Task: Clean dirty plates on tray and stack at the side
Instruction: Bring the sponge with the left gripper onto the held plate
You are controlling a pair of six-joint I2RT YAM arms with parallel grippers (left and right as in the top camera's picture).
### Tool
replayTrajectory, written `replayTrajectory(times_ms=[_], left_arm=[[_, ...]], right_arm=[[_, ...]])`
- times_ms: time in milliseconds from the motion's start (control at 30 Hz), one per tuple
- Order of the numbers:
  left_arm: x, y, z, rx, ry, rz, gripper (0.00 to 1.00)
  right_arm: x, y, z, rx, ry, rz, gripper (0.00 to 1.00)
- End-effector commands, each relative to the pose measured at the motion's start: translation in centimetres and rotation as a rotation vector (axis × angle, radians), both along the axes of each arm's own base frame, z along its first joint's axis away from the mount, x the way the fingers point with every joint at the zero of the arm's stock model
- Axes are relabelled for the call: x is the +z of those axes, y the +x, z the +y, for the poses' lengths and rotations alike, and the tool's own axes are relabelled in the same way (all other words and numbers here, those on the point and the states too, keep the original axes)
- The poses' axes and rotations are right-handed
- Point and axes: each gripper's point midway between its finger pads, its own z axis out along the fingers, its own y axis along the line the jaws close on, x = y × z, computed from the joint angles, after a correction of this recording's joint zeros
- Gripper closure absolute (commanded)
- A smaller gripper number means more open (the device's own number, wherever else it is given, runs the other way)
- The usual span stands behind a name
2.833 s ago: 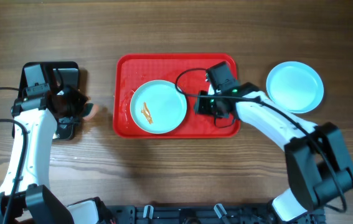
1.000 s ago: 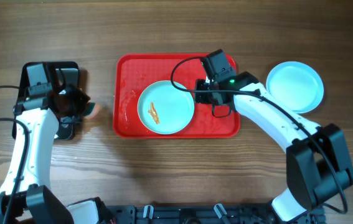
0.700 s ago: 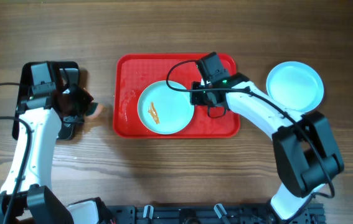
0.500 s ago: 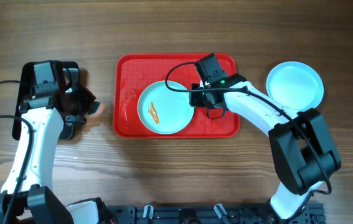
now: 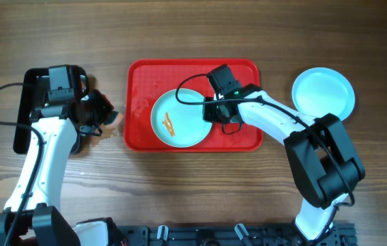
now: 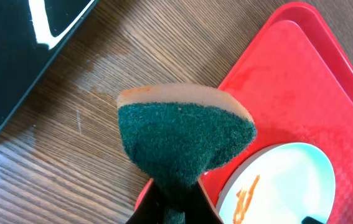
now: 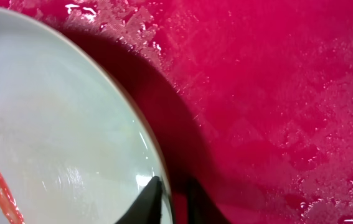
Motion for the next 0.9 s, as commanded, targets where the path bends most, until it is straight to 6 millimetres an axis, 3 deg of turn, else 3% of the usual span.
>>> replayTrajectory(times_ms=[0,200,333,700,867], left_arm=[[-0.4,-0.1,-0.8,-0.042,-0.005,0.007,0.96],[-0.5,-0.3,-1.2,-0.056,-0.007,0.014,0.96],[-0.8,-0.5,-2.8,-0.103,-0.008,0.02,0.96],[-1.2,0.3,-11.0,-0.335,-0.013,-0.069,0.96],[-1.5,0.2,-13.8,-0.414,-0.017,-0.084,0.96]], right_arm=[[-2.3,-1.2,-0.4,-0.009,-0.024,0.067,0.93],[-2.3,-1.1,-0.3,-0.055,-0.012,0.076,0.96],[-2.3,-1.1,-0.3,-0.054,-0.012,0.073,0.96],[-2.1,-1.4,0.9,-0.053,0.016,0.077,0.96],[-2.1,-1.4,0.9,-0.053,0.016,0.078,0.96]])
